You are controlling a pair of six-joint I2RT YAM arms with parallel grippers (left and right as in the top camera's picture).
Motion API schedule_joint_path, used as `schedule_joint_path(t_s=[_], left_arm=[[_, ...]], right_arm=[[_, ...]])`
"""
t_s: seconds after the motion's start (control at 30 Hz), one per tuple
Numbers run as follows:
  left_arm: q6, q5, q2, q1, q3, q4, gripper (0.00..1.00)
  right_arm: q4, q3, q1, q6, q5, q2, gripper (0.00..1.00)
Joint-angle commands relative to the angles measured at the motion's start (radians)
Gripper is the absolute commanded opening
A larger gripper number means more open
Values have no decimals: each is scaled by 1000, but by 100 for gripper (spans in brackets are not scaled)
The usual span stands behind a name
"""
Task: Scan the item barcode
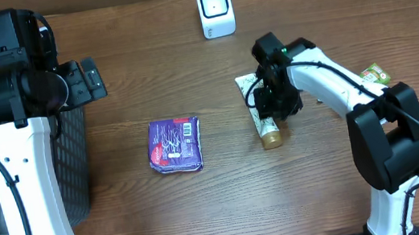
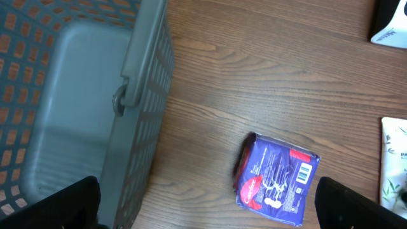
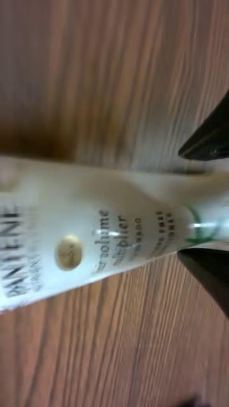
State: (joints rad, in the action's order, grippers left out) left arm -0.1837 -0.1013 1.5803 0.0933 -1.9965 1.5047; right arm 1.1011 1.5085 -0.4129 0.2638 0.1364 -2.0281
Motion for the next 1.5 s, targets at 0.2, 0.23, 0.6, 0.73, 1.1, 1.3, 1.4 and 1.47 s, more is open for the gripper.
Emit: schedule_joint_path(t_s=[0.2, 0.23, 0.6, 0.73, 1.1, 1.3, 1.4, 1.47], left_arm=[[-3, 5, -4, -2, -21, 2, 100], [-3, 5, -4, -2, -21, 2, 100], [-3, 5, -4, -2, -21, 2, 100], [-3, 5, -4, -2, -21, 2, 100], [-3, 5, -4, -2, -21, 2, 99], [-3, 5, -4, -2, -21, 2, 100], [-3, 5, -4, -2, -21, 2, 100], [-3, 5, -4, -2, -21, 2, 100]], right_arm=[[104, 193, -192, 47, -396, 44, 61], [112, 193, -224, 56, -433, 38, 60], [120, 126, -428, 179, -815, -54, 58], [113, 126, -422, 178, -816, -89, 58], [127, 124, -424, 148, -828, -156, 61], [139, 124, -442, 149, -840, -167, 59], [144, 123, -443, 152, -861, -184, 59], [146, 122, -443, 152, -858, -196, 59]])
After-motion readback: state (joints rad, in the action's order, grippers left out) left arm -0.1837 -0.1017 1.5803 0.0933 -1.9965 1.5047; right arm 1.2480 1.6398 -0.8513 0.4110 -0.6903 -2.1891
